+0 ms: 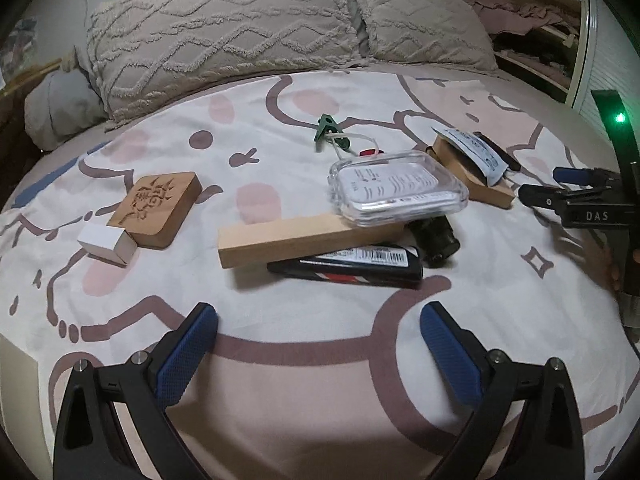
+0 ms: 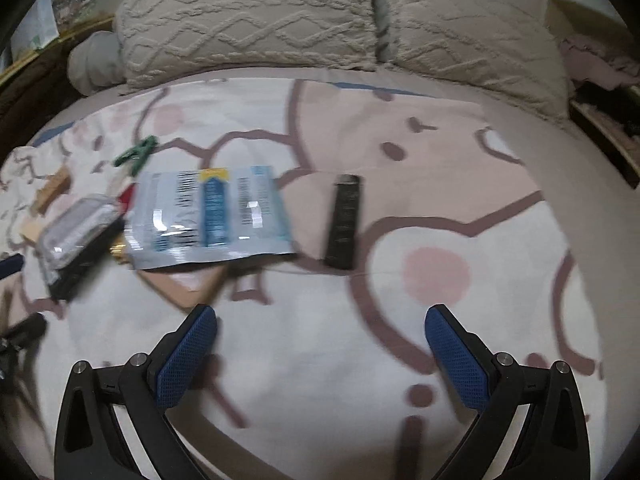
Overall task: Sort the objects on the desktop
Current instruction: 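Close the left tool on the black-and-white lighter while the right tool closes on the black lighter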
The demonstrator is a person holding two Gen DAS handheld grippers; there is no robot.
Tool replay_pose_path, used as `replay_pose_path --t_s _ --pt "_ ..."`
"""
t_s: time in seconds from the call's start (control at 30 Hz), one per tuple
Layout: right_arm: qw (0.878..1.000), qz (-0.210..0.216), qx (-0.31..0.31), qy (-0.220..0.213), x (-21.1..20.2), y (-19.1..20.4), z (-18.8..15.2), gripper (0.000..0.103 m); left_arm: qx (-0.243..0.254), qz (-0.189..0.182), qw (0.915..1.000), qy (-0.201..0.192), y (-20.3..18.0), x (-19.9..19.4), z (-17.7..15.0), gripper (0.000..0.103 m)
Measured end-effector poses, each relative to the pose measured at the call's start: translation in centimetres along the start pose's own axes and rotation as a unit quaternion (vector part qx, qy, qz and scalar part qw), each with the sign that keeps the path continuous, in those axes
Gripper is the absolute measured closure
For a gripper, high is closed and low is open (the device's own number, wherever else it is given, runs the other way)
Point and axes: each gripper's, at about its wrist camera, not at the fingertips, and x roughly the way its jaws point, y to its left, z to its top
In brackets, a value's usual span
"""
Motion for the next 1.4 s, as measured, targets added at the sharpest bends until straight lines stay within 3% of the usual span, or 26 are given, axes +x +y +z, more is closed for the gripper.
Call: replay_pose_path --t_s 0.07,0.13,0.2,0.3,0.4,0.6,0.7,0.73,0.8,0.93,0.97,1.03,1.07,1.4 --pt "1.0 0.006 0.024 -0.005 0.3 -1.1 0.2 0.002 -0.002 -0.004 1.0 -0.002 0.1 0.1 0.2 0.001" --pt "0.998 0.011 0.051 -0.016 0.5 -2.3 0.6 0.022 -0.003 -0.005 1.0 -0.004 0.1 0.3 0.5 0.001" --pt "0.997 0.018 0.073 -0.024 1.0 -2.9 1.0 0.027 -0.001 -0.001 1.0 -0.002 0.1 0.7 0.8 0.001" --pt "0.997 0.019 0.066 -0.022 2.0 -2.2 1.3 0.031 0.01 -0.002 1.0 0.0 -0.3 1.2 1.0 0.001" --pt "0.999 0.012 0.04 -0.022 2.6 -1.1 1.7 0.041 0.012 -0.003 0.9999 0.0 -0.3 1.3 1.1 0.002" --pt "0.999 -0.001 0.004 -0.037 2.4 0.3 1.4 0.071 0.022 -0.01 0.9997 -0.008 -0.6 1.1 1.2 0.022" --pt "0.999 0.001 0.004 -0.043 2.2 0.2 1.3 0.079 0.022 -0.013 0.9996 -0.013 -0.6 1.0 1.1 0.023" --pt "0.999 0.006 0.009 -0.047 2.0 0.0 1.2 0.081 0.019 -0.014 0.9996 -0.015 -0.5 1.0 1.1 0.034" --pt "0.998 0.016 0.017 -0.053 1.7 -0.2 1.1 0.082 0.007 -0.015 0.9996 -0.021 0.1 0.7 1.1 0.043" --pt "0.997 0.045 0.037 -0.059 1.4 -0.9 0.9 0.082 -0.003 -0.023 0.9995 -0.022 0.3 0.6 1.0 0.044" --pt "0.996 0.049 0.038 -0.059 1.2 -0.8 0.8 0.082 0.002 -0.019 0.9996 -0.022 0.0 0.6 1.0 0.042" --pt "0.996 0.06 0.04 -0.06 1.1 -0.8 0.6 0.082 0.013 -0.024 0.9994 -0.02 -0.6 0.5 0.9 0.016" --pt "0.996 0.062 0.04 -0.06 0.9 -0.7 0.5 0.082 0.021 -0.022 0.9993 -0.02 -1.0 0.5 0.8 0.012" --pt "0.996 0.064 0.03 -0.058 1.0 0.1 0.1 0.082 -0.025 -0.018 0.9994 0.016 -0.8 1.7 1.9 0.011"
